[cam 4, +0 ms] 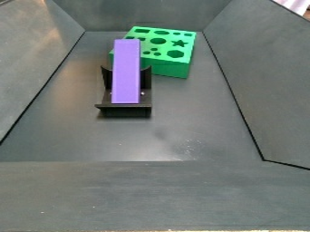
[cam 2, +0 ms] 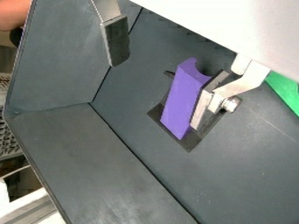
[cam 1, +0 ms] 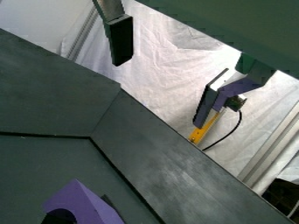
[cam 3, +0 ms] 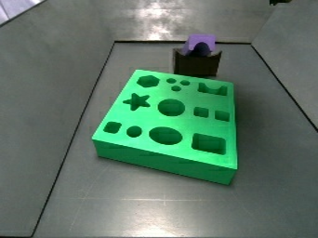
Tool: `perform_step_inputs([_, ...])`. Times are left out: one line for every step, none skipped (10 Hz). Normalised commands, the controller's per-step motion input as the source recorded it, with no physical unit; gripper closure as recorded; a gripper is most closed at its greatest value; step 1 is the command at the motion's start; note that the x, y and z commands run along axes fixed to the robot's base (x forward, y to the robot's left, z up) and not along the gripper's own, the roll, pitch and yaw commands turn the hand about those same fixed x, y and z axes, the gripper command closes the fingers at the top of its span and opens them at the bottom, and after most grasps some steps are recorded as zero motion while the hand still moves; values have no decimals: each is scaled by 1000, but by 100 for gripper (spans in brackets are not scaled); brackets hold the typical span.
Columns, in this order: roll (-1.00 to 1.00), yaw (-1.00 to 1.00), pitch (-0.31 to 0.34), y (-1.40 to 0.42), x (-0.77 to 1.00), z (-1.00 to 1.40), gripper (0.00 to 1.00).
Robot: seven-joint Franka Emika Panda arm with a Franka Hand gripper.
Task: Pick up the arch object. Move up. Place the arch object on the fixture. Regrasp the arch object. Rotate the arch object. Move to above the board. Insert the arch object.
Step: Regrasp the arch object.
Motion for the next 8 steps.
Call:
perform_step_inputs([126, 93, 77, -47, 385, -28, 0])
perform_step_inputs([125, 94, 78, -47, 384, -28, 0])
perform_step_inputs([125, 94, 78, -46, 384, -27, 0])
perform_step_inputs([125, 94, 78, -46, 384, -27, 0])
perform_step_inputs([124, 95, 79, -46, 384, -27, 0])
perform_step_inputs([124, 95, 79, -46, 383, -27, 0])
perform_step_inputs([124, 95, 79, -46, 383, -27, 0])
perform_step_inputs([123, 95, 80, -46, 383, -26, 0])
